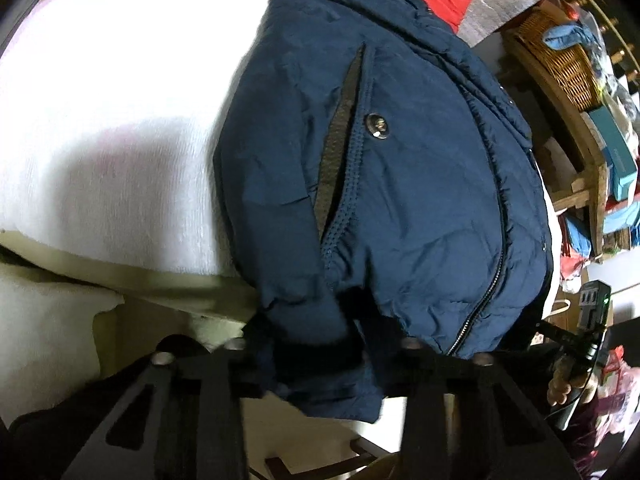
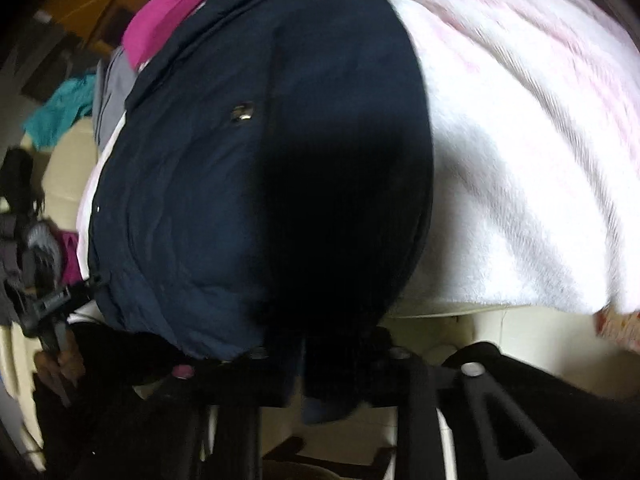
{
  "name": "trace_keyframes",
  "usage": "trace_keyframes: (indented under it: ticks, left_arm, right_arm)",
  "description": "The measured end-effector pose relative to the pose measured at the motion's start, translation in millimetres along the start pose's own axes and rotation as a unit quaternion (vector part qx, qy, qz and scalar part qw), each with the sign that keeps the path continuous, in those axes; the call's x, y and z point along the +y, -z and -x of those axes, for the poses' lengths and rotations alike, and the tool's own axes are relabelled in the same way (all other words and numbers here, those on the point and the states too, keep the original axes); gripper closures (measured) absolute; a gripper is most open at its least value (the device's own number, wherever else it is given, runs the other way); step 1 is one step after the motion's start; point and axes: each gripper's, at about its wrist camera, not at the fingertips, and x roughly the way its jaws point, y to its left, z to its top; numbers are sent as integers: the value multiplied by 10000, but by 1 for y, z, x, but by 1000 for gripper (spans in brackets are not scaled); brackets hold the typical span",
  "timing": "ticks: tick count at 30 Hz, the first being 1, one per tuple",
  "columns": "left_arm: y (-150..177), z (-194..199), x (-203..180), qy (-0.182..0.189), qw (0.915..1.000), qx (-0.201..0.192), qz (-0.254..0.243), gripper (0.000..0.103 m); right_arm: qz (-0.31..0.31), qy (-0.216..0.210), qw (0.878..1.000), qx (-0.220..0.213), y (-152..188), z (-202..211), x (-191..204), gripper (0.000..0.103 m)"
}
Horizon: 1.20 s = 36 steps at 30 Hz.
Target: Fold large clothes
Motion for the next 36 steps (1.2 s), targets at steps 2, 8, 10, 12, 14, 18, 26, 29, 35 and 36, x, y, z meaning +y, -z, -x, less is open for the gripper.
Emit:
trace_keyframes:
  ticks: [2,8,10,12,14,18,26,29,35,36]
  left_arm:
    - [-1,3,-2,101,9999,-38,-25,76]
    - [-7,26,-7,581,9978,-291,-157,81]
    - [-11,41,-7,898,9949,-432,-153,83]
    - [-17,56,-7,1177,9912,-590,-127,85]
    - [-25,73,-5,1401,9873,-739,-94,86]
    - [-47,95,-18,1557,9828,-971,-187,87]
    - [-81,102,-31,1725,9789,-1083,-161,88]
    - [-101,110,-27,1845,9749,-1248,14,88]
    - [-160,113,-22,1932,9677,-1568,398,88]
    - [-173,111,-22,1921,9668,-1623,445,88]
  right_arm:
    - [117,68,9999,-40,-1,5,8,87]
    - [583,-381,9961,-534,-8,52,38,88]
    - [613,-645,9936,-693,-12,67,44,88]
    - [575,-1071,9889,-856,-19,80,47,88]
    - [550,-1320,9849,-971,-25,86,49,88]
    - [505,-1692,9775,-1153,-39,88,63,89]
    - [350,-1778,9739,-1368,-36,108,41,89]
    - [319,-1770,9673,-1787,-52,132,38,90]
    - [-74,-1838,9504,-2509,-97,158,23,90]
    - [-152,-1862,9468,-2621,-109,159,20,90]
